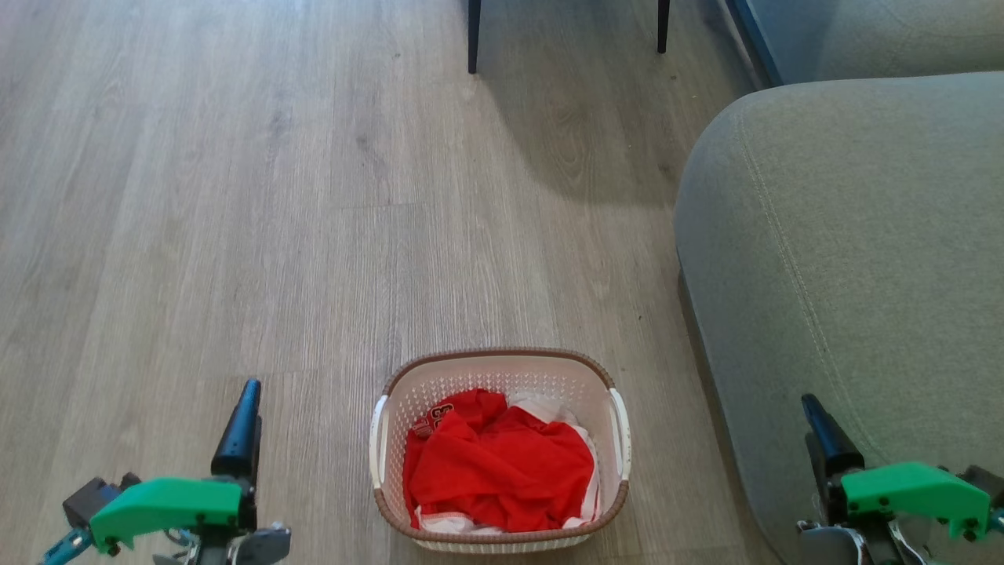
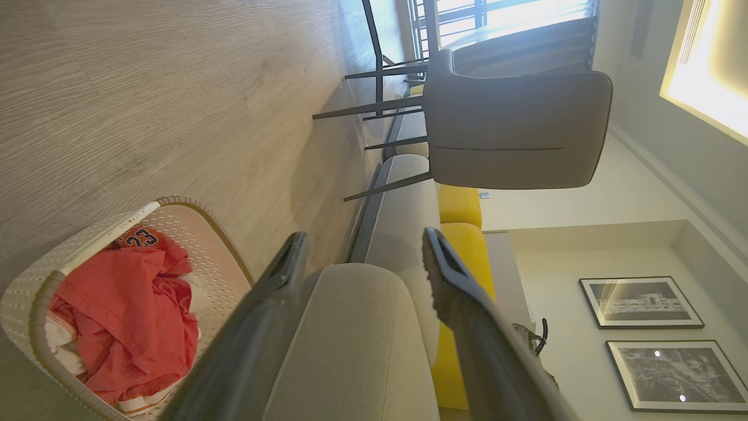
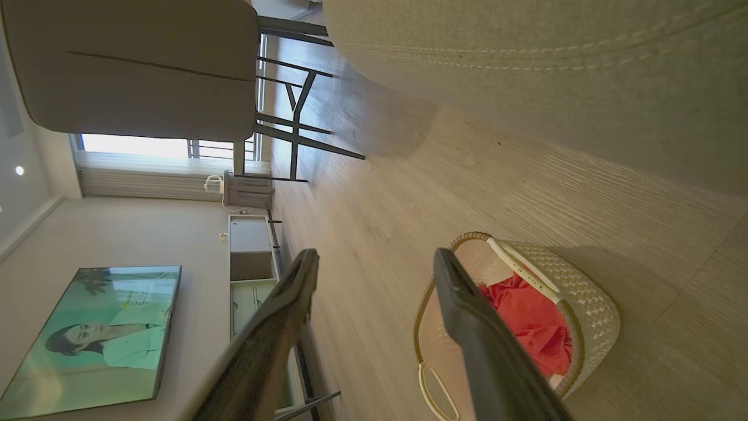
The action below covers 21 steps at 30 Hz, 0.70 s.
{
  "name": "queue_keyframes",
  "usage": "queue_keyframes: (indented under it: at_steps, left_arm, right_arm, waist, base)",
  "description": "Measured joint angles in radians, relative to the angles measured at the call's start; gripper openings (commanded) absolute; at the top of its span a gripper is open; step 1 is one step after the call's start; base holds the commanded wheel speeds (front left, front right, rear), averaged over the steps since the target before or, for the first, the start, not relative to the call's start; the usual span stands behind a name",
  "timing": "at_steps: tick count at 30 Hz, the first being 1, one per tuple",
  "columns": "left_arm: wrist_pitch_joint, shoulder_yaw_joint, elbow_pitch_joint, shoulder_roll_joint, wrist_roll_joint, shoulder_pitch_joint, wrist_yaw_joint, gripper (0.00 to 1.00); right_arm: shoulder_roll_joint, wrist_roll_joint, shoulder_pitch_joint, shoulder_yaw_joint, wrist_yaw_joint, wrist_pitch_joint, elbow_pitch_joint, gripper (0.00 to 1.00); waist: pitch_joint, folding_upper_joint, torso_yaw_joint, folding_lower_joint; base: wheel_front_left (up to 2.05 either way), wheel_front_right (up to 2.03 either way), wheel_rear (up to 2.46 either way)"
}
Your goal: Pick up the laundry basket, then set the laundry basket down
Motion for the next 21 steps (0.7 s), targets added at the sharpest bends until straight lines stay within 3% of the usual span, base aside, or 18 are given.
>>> queue_keyframes:
  at_steps: [10,21]
  left_arm:
    - [-0.03,-0.03,-0.037,0.0,0.153,0.0,0.022,1.0]
    - [-0.059,-0.066,-0.087,0.0,0.397,0.0,0.048,1.0]
  right_arm:
    - [0.0,-0.168,0.0,0.023,0.0,-0.024,-0.047,1.0]
    - [0.0,-0.37,0.001,0.066,0.0,-0.06,-0.079,1.0]
  waist:
    - [-0.002,0.0,0.0,0.0]
    - [-0.005,0.0,-0.001,0.0]
  base:
    - [0.0,0.0,0.0]
    - [0.0,0.0,0.0]
